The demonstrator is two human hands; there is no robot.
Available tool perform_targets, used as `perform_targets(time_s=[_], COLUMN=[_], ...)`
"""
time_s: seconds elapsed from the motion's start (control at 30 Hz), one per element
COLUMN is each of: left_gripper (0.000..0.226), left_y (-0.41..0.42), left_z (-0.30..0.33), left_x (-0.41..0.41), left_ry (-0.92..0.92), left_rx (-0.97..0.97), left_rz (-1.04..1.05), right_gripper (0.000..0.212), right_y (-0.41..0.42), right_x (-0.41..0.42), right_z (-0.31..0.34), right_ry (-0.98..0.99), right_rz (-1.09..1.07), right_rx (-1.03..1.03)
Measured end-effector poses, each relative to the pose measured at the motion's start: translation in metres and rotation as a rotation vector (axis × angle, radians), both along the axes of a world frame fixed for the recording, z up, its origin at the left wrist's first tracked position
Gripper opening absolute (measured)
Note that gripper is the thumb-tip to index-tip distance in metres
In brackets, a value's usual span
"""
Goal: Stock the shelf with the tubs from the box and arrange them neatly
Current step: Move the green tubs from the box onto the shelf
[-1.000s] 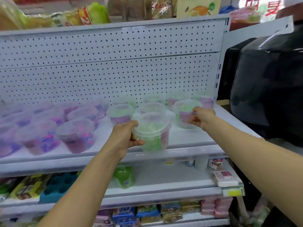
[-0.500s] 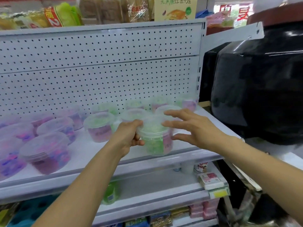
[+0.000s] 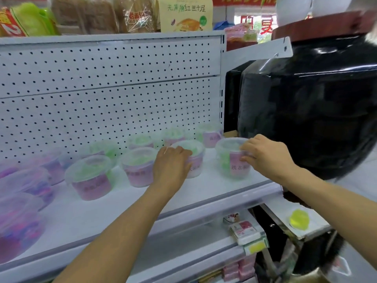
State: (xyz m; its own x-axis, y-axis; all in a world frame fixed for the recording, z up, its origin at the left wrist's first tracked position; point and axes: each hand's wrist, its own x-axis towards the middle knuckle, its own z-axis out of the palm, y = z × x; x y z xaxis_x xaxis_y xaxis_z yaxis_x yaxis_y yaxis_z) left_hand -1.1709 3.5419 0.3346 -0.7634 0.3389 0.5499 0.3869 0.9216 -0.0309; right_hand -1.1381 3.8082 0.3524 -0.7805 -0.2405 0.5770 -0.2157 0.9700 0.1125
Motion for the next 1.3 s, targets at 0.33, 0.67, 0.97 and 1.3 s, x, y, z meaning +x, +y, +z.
perform_targets(time_s=[0.33,0.67,0.97,1.3], left_gripper=[0.027,0.058,0.054,0.052], left_y=[0.013,0.013,0.043,0.091], left_z=[0.002,0.003,-0.058,-0.220], left_x=[-0.023,0.003,0.143,0.256], left_ry=[-0.123,-0.156,-0.137,-0.690], left_rx=[0.107,-0.026,0.263,0.257], left_rz=[0.045,-0.003,-0.228,-0.237], right_gripper=[0.017,0.052,0.051,0.042], right_y=[-0.014,-0.020,-0.005,0.059], right_x=[-0.054,-0.025,0.120,0.260], right_z=[-0.014,-0.010,-0.060,-0.230], right_ry=[-0.117,-0.195,0.023,-0.386], right_rz=[-0.080,-0.073,0.028,-0.048], right_rx=[0.065,0.060,-0.120,-0.271])
